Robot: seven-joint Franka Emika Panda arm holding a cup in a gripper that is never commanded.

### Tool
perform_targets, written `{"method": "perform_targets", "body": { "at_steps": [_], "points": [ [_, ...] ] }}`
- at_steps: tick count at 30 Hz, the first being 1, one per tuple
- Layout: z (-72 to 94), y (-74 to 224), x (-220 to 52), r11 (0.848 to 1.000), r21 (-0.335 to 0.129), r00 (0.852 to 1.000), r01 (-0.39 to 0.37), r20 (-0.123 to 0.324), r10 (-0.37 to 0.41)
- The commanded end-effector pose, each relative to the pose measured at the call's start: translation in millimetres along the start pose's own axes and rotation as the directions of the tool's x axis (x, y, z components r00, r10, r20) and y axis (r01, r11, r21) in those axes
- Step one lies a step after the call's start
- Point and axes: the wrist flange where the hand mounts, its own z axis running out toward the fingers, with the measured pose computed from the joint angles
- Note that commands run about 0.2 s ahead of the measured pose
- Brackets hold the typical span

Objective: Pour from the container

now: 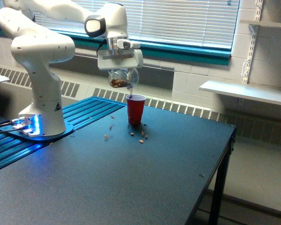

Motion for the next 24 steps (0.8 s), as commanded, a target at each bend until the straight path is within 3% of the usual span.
{"method": "perform_targets", "body": {
  "at_steps": [1,24],
  "points": [
    [13.7,0.3,-9.8,1.000,0.003,1.000,0.005,0.027,-0.005],
    [15.3,-15.9,14.2,1.000,-0.020,1.000,0.023,0.021,-0.022]
  ]
}}
